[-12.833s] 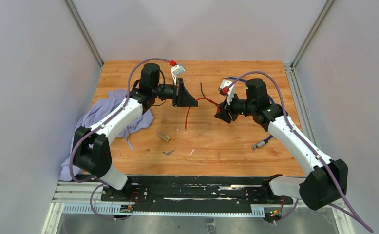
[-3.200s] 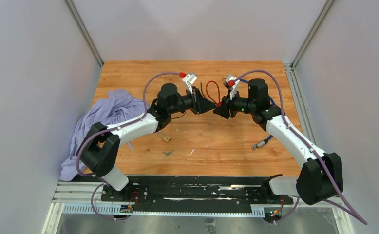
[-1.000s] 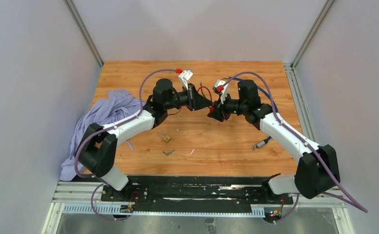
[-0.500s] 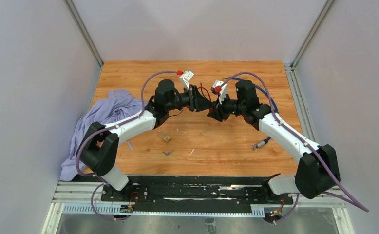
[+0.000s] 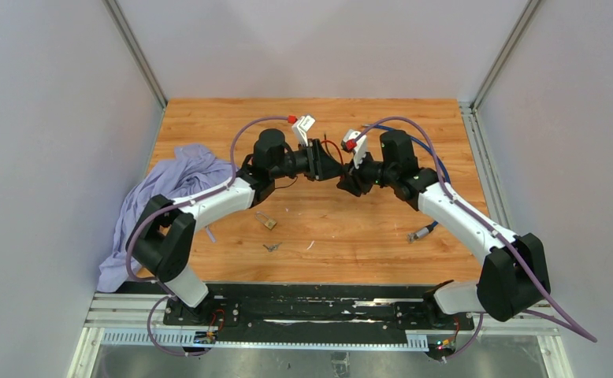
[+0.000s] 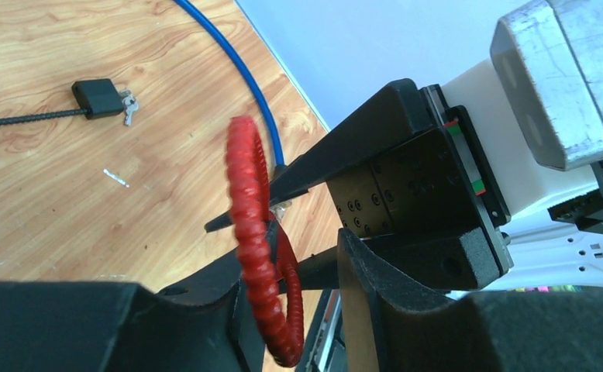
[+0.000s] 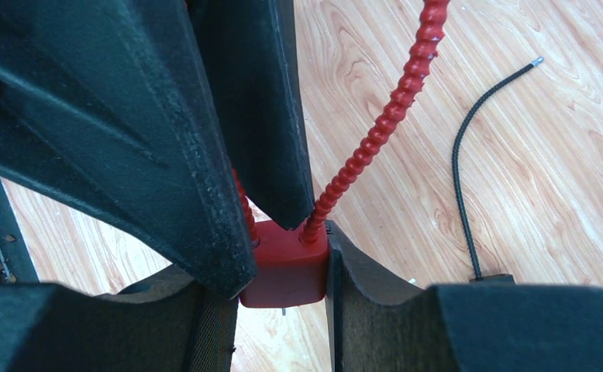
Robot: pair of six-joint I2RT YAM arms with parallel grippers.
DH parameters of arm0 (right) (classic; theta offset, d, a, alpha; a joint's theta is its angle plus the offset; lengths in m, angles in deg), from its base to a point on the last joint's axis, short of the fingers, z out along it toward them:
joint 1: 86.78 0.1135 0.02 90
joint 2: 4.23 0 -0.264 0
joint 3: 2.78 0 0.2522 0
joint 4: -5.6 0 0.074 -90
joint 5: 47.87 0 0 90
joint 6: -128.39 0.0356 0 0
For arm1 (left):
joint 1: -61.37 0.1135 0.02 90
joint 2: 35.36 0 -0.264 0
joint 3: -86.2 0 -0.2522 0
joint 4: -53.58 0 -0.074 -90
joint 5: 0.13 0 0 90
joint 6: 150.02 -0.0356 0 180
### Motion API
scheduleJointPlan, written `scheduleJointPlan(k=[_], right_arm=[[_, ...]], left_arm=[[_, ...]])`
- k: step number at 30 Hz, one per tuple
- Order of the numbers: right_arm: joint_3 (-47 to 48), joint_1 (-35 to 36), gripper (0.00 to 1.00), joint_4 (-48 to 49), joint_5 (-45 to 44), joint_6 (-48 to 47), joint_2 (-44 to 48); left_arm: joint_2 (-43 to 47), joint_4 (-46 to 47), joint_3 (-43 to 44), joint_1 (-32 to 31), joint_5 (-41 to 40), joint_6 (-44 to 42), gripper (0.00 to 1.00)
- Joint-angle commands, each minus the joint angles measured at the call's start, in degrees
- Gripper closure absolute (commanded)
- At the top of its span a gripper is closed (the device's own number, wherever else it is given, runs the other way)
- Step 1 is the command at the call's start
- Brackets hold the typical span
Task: Lock with the key
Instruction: Lock the lock.
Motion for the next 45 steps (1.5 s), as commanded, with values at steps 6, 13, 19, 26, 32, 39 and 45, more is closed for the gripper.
scheduleJointPlan(k=[6, 13, 19, 26, 32, 39, 45], right_arm=[[3.09, 1.82, 0.99, 0.88, -3.29, -1.5, 0.81], [3.38, 1.75, 0.99, 0.63, -4.66, -1.64, 0.58], [3.25, 1.81, 0.99, 0.46, -1.84, -1.55, 0.71], [2.9, 2.44, 0.99, 0.79, -1.15, -1.63, 0.2], [3.7, 5.48, 0.99, 0.53, -5.63, -1.64, -0.6], [4.38, 6.09, 0.99, 0.22, -9.32, -0.96, -1.5], [4.94, 6.16, 0.98, -0.16, -10.72, -0.38, -1.46]], left_arm=[[-0.99, -0.77, 1.09, -0.17, -0.31, 1.66, 0.54], [-0.02, -2.77, 1.08, 0.29, -0.94, 0.56, 0.52], [-0.73, -2.97, 1.18, 0.29, -1.21, 1.15, 0.51], [-0.6, -2.97, 1.25, 0.29, -1.74, 2.23, 0.55], [-0.55, -4.73, 1.29, 0.29, -2.87, 2.25, 0.58], [-0.45, -4.73, 1.07, 0.29, -2.86, 2.05, 0.72], [-1.0, -4.73, 1.18, 0.29, -2.71, 2.13, 0.88]])
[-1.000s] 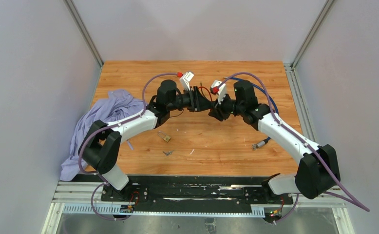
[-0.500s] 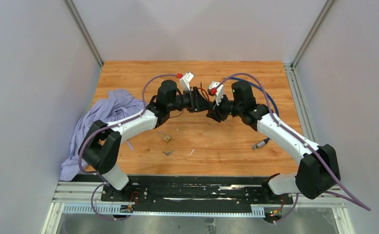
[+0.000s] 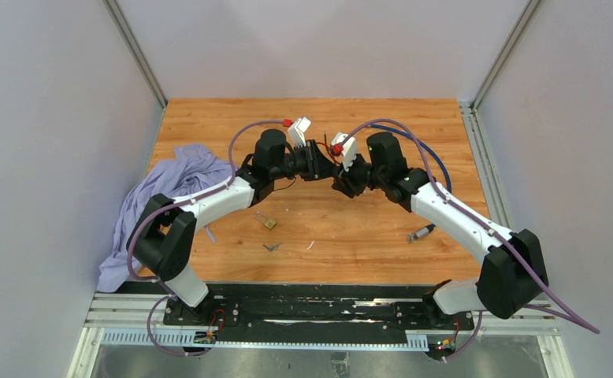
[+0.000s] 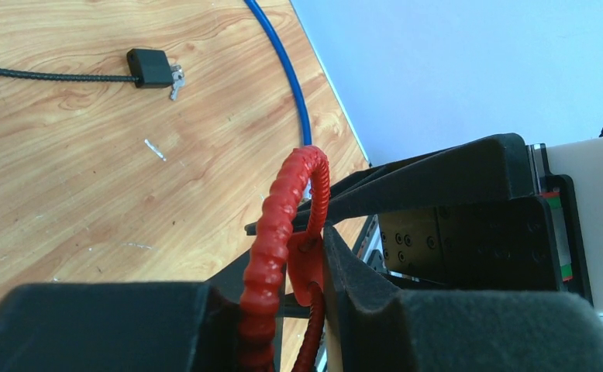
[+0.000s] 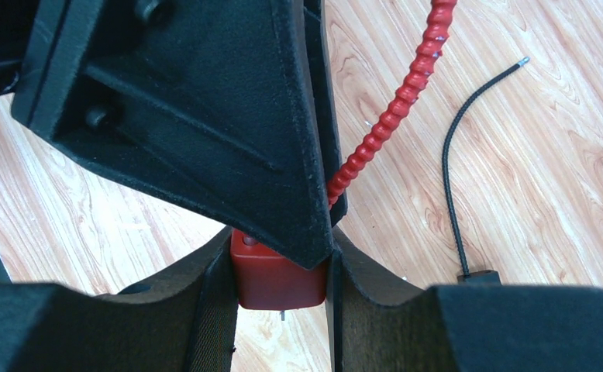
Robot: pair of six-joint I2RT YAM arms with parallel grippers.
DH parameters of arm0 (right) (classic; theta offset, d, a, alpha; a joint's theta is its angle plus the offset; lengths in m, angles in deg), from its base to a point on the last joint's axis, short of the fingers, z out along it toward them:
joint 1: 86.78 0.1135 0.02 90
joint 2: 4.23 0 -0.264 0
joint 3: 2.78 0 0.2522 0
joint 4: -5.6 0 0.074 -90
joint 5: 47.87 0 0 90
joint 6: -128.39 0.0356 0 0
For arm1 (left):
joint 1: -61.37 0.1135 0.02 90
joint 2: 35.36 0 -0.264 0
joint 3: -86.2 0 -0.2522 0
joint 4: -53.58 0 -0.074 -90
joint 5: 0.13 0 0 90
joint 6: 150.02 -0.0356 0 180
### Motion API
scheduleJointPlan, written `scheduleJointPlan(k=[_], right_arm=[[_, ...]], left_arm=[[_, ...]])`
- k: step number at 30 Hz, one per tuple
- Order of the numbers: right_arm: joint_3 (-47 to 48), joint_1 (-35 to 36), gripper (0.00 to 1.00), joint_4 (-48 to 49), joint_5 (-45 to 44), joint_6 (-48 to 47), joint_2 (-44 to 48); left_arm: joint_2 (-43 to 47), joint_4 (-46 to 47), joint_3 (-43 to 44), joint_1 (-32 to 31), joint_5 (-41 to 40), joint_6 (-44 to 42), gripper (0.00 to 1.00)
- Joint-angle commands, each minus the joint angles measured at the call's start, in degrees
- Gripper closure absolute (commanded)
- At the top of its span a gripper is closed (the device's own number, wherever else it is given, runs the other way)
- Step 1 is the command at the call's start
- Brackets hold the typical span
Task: Lock with the key
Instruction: Lock the lock.
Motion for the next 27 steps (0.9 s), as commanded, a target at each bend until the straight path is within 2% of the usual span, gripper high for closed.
scheduleJointPlan(k=[1, 4, 9, 17, 27], right_arm=[[3.17, 0.84, 0.97, 1.07, -1.99, 0.75, -0.27], [3.25, 0.88, 0.86, 0.65, -3.12, 0.77, -0.49], [3.08, 0.84, 0.64, 0.42, -5.18, -0.06, -0.79], [2.52, 0.1, 0.38, 0.07, -3.53, -1.62, -0.97], [2.5, -1.17, 0.36, -0.7, 1.11, -1.49, -0.58]], left_arm=[[-0.6, 0.8, 1.13, -0.26, 1.6, 0.02, 0.91], [-0.53, 0.8, 1.29, -0.17, 1.83, 0.0, 0.99], [-0.08, 1.71, 1.41, 0.86, 2.6, 0.35, 1.0], [1.76, 3.04, 1.4, 3.74, 3.69, 0.44, 1.0], [2.09, 4.89, 0.87, 5.27, 4.8, 1.65, 1.0]])
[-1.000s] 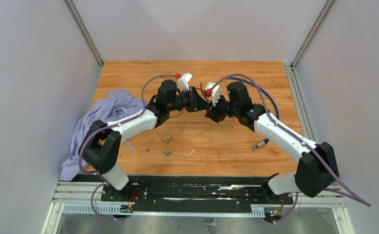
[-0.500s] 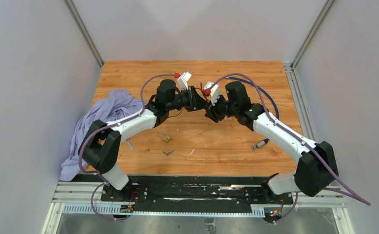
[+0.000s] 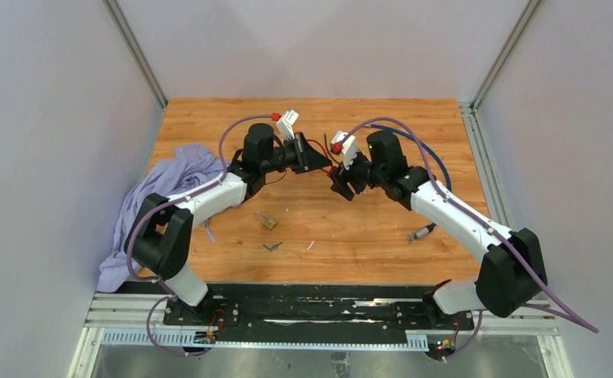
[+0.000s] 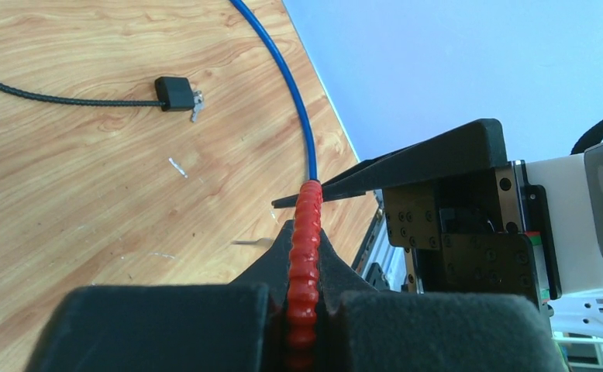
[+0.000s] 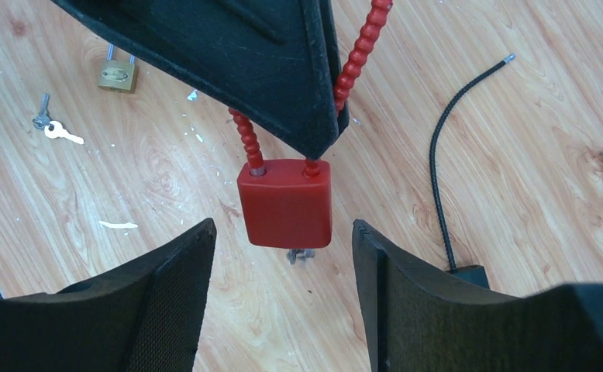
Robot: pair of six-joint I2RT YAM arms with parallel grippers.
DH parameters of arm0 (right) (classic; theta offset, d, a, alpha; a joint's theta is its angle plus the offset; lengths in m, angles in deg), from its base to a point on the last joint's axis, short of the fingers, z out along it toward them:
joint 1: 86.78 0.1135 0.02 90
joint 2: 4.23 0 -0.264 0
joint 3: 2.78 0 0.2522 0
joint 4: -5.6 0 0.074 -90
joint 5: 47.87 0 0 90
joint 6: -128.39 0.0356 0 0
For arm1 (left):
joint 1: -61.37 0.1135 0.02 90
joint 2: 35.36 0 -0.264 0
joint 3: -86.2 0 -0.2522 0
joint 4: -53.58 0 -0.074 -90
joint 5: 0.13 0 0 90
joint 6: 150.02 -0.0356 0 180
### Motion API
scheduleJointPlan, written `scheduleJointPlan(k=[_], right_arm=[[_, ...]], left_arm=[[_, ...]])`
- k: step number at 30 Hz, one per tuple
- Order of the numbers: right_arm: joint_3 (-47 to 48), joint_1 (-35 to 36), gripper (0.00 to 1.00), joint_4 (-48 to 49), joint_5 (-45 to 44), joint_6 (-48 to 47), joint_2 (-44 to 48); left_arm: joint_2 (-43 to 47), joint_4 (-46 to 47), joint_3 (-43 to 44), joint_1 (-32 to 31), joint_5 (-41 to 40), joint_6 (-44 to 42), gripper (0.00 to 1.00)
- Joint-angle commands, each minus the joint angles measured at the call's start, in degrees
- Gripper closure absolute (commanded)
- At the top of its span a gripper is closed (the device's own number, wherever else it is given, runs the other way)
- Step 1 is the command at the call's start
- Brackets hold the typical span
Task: Lock with the key
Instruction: Lock the lock.
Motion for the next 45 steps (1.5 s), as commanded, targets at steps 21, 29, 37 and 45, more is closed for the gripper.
scheduleJointPlan(k=[21, 29, 37, 45], right_arm=[[0.78, -15.26, 0.4, -4.96, 30.95, -3.24, 5.38], [0.68, -15.4, 0.52, -4.47, 35.56, -1.88, 4.21], [-0.61, -15.37, 0.64, -0.32, 32.97, 2.05, 3.65], [-1.09, -14.75, 0.56, 1.63, 29.39, 3.2, 4.29]], left_arm=[[2.69, 11.38, 1.94, 1.04, 8.11, 6.22, 1.0], [2.59, 15.37, 1.19, 1.05, 9.15, 9.0, 1.0], [2.35, 16.83, 0.64, 1.04, 9.22, 10.4, 1.0], [1.77, 17.95, 0.17, 1.04, 8.99, 11.98, 1.0]])
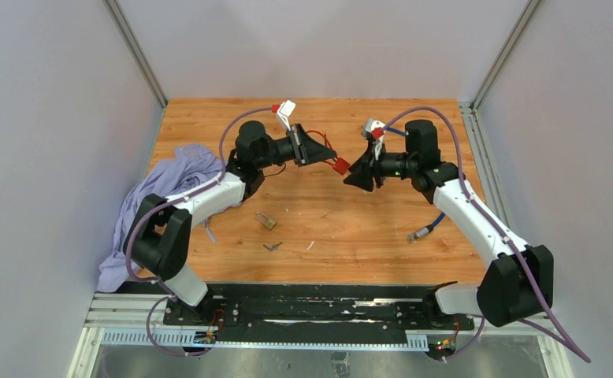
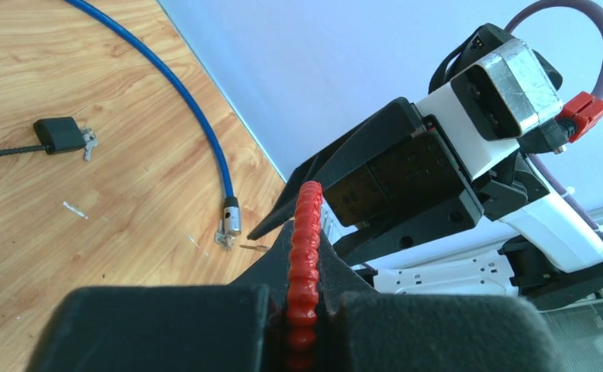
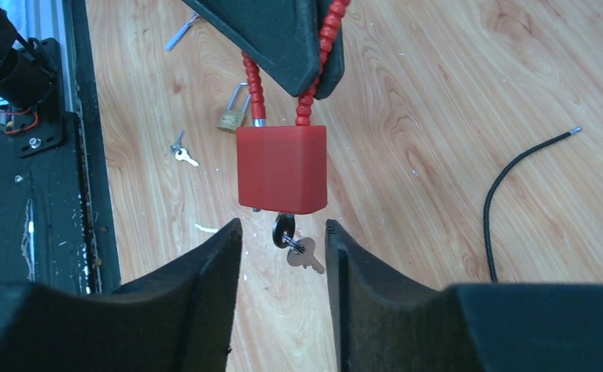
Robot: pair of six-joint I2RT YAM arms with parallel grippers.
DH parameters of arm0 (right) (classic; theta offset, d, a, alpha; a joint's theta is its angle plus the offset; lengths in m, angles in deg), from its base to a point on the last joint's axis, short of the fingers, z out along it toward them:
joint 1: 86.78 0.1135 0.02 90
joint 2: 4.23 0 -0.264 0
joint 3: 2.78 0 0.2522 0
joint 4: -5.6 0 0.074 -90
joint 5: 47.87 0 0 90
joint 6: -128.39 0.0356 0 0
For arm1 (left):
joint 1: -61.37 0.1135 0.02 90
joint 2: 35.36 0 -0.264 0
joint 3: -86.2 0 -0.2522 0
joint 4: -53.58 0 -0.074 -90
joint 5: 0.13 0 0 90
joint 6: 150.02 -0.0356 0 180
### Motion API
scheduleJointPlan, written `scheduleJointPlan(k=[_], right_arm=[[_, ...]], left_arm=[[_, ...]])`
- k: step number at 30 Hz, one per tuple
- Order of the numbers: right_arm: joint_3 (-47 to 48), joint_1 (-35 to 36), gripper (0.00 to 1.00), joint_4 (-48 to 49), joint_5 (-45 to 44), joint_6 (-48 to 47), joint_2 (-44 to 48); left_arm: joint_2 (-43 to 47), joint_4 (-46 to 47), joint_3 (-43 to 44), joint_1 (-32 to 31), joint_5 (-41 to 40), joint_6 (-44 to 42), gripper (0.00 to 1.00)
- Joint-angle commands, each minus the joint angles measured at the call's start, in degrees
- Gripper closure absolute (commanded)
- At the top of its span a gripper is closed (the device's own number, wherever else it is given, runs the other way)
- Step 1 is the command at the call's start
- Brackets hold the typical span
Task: Lock with the key
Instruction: Lock the lock.
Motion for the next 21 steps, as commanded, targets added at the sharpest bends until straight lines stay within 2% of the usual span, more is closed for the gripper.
scheduleJointPlan(k=[1, 3, 7, 21], right_arm=[[-1.18, -0.46, 0.53, 1.89, -2.24, 0.21, 0.57], [-1.8, 1.1, 0.44, 2.17, -4.89, -1.36, 1.83], [-1.63, 3.97, 0.38, 2.05, -11.84, -3.17, 2.75], [-0.4, 9.01, 0.39, 1.58, -22.04, -6.82, 4.06]], left_arm=[[1.31, 3.97, 0.03, 0.3, 0.38, 1.57, 1.0], [0.93, 4.64, -0.18, 0.3, 0.41, 2.67, 1.0], [0.6, 5.83, -0.7, 0.3, 0.16, 4.97, 1.0], [-1.36, 5.98, -2.37, 0.04, -1.23, 6.98, 1.0]])
